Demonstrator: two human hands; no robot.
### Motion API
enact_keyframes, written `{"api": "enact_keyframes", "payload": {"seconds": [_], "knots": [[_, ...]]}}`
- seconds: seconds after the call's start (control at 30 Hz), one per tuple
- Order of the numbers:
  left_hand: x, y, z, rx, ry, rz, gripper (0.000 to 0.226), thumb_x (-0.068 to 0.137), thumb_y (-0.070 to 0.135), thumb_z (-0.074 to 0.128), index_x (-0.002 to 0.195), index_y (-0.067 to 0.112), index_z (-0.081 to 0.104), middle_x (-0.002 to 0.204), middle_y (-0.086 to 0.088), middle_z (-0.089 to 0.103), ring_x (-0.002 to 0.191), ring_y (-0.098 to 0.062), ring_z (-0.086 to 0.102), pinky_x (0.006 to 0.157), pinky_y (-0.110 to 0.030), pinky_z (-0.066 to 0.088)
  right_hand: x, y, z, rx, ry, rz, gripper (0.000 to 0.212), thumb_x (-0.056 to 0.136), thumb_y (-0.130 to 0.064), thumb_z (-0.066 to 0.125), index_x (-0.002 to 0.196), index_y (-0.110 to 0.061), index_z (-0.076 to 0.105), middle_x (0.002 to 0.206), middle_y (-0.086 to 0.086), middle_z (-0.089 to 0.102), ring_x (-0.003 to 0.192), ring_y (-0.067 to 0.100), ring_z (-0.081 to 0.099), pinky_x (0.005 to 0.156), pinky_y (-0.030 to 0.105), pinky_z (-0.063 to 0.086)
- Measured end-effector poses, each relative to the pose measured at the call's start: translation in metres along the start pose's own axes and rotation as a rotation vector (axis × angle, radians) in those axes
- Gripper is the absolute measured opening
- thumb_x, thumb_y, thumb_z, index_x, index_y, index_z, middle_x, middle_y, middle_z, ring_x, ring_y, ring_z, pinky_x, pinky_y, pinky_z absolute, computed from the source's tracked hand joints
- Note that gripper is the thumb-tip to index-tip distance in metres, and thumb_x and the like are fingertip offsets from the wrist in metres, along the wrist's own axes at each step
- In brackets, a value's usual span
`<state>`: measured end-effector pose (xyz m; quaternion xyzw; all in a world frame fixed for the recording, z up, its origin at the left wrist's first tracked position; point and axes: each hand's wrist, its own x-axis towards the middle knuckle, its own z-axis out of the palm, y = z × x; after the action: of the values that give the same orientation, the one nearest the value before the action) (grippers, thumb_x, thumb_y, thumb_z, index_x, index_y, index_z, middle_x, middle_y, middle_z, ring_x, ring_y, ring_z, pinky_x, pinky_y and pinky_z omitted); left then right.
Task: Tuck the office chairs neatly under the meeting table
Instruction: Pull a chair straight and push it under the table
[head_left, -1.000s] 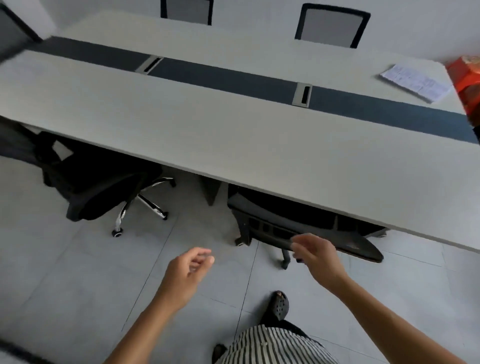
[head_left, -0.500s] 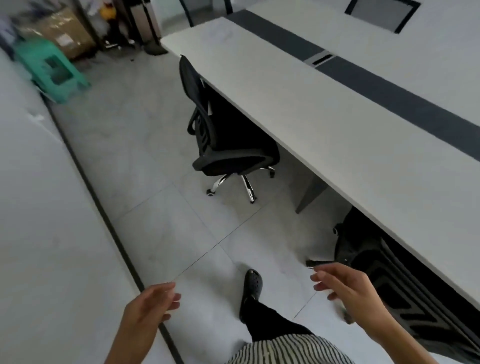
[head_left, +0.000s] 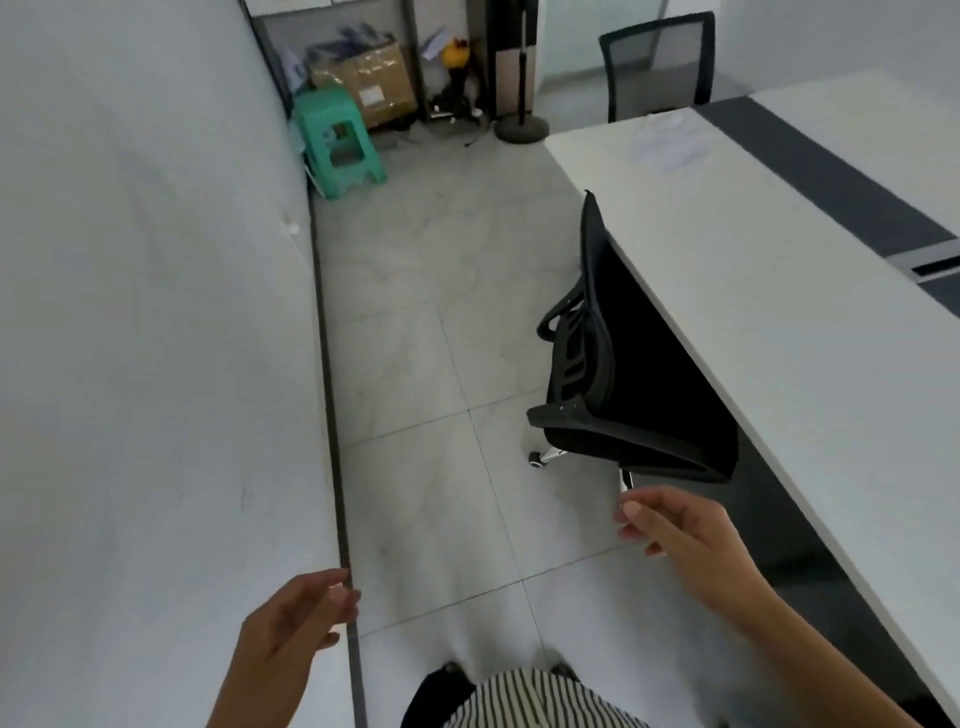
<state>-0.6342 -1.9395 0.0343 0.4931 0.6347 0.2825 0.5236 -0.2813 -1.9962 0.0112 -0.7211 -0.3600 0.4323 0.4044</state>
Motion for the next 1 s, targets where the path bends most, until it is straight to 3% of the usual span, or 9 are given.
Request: {"api": "enact_keyframes", "payload": {"seconds": [0.1, 0.23, 0.53, 0.9, 1.0], "knots": [[0.041, 0.004, -0.006, -0.02, 0.028, -0.036, 0.017, 0.088, 0.002, 0.054, 0.093, 0.009, 0.069, 0.081, -0.006, 0.076, 0.075, -0.022, 0.072, 0.075, -0.045, 0.053, 0.04, -0.01, 0.012, -0.008, -0.005, 0.034, 0.011, 0.089, -0.009, 0.061, 0.092, -0.014, 0.07, 0.083, 0.001, 0.076, 0.074, 0.014, 0.072, 0.058, 0.02, 0.051], [0.117, 0.022, -0.017, -0.025, 0.009, -0.043, 0.017, 0.089, 0.004, 0.053, 0.094, 0.009, 0.069, 0.08, -0.005, 0.076, 0.077, -0.024, 0.072, 0.073, -0.043, 0.054, 0.088, -0.019, 0.033, 0.004, 0.052, 0.09, 0.011, 0.089, -0.01, 0.061, 0.093, -0.014, 0.07, 0.082, 0.001, 0.076, 0.074, 0.014, 0.072, 0.063, 0.028, 0.051], [0.311, 0.148, -0.036, 0.052, -0.218, 0.113, 0.016, 0.088, 0.005, 0.055, 0.095, 0.011, 0.068, 0.082, -0.005, 0.076, 0.078, -0.021, 0.071, 0.073, -0.038, 0.053, 0.182, -0.097, 0.083, 0.12, 0.281, 0.139, 0.013, 0.09, -0.01, 0.06, 0.094, -0.017, 0.07, 0.082, 0.0, 0.077, 0.072, 0.013, 0.071, 0.067, 0.033, 0.052], [0.469, 0.228, 0.056, 0.181, -0.47, 0.125, 0.016, 0.088, 0.008, 0.057, 0.095, 0.014, 0.069, 0.086, -0.003, 0.076, 0.082, -0.02, 0.071, 0.078, -0.039, 0.053, 0.3, -0.122, 0.048, 0.154, 0.66, 0.236, 0.014, 0.088, -0.014, 0.063, 0.1, -0.02, 0.069, 0.083, -0.002, 0.075, 0.079, 0.008, 0.071, 0.073, 0.032, 0.055], [0.5, 0.257, 0.081, 0.207, -0.508, 0.147, 0.016, 0.088, 0.007, 0.057, 0.095, 0.013, 0.069, 0.086, -0.004, 0.076, 0.081, -0.02, 0.071, 0.077, -0.04, 0.053, 0.354, -0.127, 0.031, -0.007, 0.754, 0.278, 0.027, 0.087, -0.03, 0.064, 0.114, -0.027, 0.064, 0.104, -0.01, 0.07, 0.092, 0.007, 0.065, 0.087, 0.038, 0.054]]}}
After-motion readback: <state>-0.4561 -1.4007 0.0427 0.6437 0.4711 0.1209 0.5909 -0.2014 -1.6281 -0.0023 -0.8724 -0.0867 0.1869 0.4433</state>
